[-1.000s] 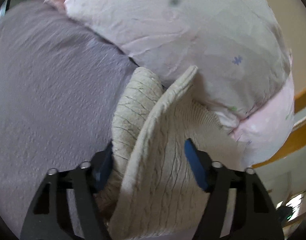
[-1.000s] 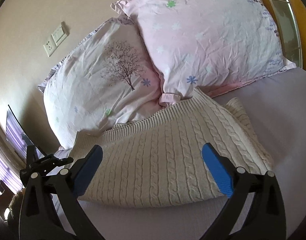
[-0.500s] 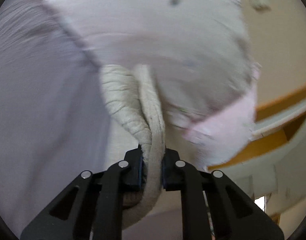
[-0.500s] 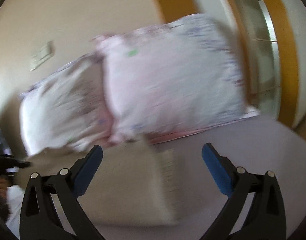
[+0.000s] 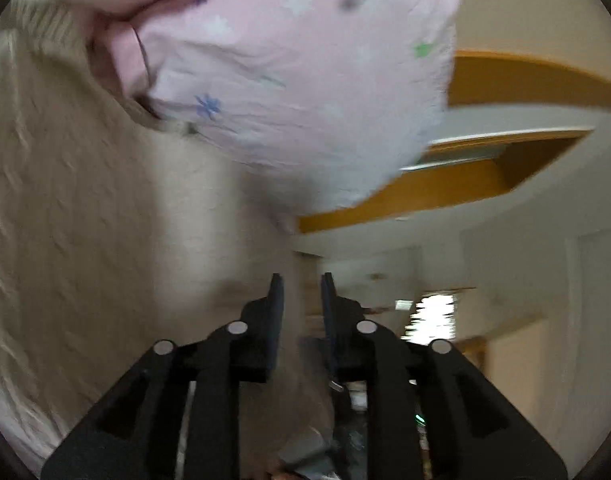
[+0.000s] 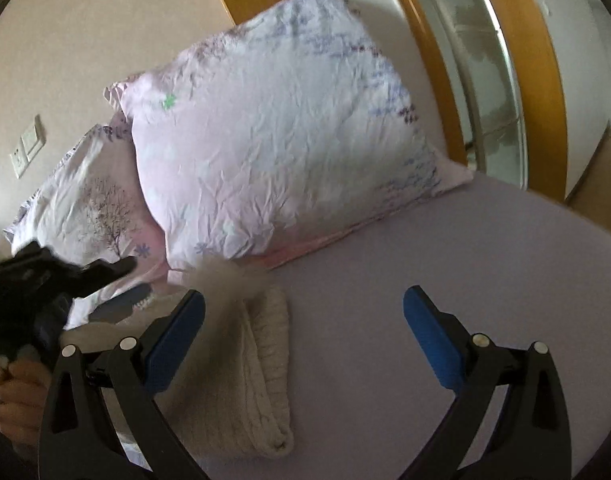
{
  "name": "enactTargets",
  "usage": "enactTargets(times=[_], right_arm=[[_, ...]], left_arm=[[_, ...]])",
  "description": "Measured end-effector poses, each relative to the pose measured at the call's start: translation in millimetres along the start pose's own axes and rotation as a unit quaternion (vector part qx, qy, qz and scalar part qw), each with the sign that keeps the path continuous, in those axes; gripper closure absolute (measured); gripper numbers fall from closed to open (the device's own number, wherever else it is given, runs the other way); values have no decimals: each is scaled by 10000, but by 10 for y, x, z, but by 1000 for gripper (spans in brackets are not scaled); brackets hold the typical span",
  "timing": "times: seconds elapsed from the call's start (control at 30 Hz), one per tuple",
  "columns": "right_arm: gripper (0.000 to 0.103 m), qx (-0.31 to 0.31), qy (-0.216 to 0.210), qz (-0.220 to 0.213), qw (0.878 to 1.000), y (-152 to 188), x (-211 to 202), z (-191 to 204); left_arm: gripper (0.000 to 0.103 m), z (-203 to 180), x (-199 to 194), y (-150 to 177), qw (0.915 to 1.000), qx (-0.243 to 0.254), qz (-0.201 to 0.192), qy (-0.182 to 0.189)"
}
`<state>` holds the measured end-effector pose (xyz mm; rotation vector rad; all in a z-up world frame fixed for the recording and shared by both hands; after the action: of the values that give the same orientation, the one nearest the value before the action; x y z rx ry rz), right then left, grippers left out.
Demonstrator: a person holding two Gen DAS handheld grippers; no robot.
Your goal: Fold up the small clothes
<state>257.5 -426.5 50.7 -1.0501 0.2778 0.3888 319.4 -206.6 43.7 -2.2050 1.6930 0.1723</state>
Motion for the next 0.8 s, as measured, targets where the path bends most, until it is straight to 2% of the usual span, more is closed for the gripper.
enactTargets(times=[0.07,0.13,0.17,0.2,0.23,0.3,0.4,0.47,0.57,0.67,0.7,0.73,0.8], right_arm=[[2,436,-384,224,9981,15,51,-77],[2,1040,-930,585,9885,37,165,-155],[2,1259,-1152,755,9824,52,221,-169],[2,1428,-1342,926,9762,59,293,-174],[2,1527,-1434,1138,9712,77,373,-168],[2,1636,-1349,1881,9590,154,640,-128],[2,1601,-1232,2668,9423,271,957,-28],[1,1589,-1210,2932,9349,338,1080,39],[1,1380,-1162,2977,9375,366,1135,125],[3,1225,-1289,2948,9389,414,1151,213],[13,1181,-1345,2933,9391,438,1159,253],[15,1155,-1373,2945,9387,451,1181,266],[55,1061,-1363,2936,9402,482,1211,290]], left_arm=[[83,16,-350,1,9990,276,-334,-61],[65,104,-788,-25,9940,563,-753,-558],[53,177,-1014,-40,9864,755,-1009,-1059],[48,261,-1231,-44,9736,963,-1256,-1645],[46,320,-1341,-48,9638,1106,-1356,-2009],[38,443,-1499,-58,9545,1176,-1349,-2387],[34,620,-1473,19,9522,1139,-1061,-2628],[33,691,-1390,60,9473,1216,-890,-2828],[32,760,-1239,128,9388,1330,-737,-3090],[28,839,-1101,162,9387,1326,-606,-3125],[28,828,-1041,172,9391,1306,-561,-3128],[28,847,-1060,193,9406,1272,-521,-3105],[28,882,-961,205,9472,1182,-520,-2934]])
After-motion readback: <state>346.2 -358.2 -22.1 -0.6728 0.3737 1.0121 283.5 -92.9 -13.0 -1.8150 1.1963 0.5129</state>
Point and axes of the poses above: each gripper's, at about its wrist camera, not at the fingertips, and x roughly the way its jaws point, z to its left, y to its underside, the point moved 5 cm from there along x, roughly the way its jaws point, and after that the axes turned 7 degrees about -y, right-handed, at the moved point
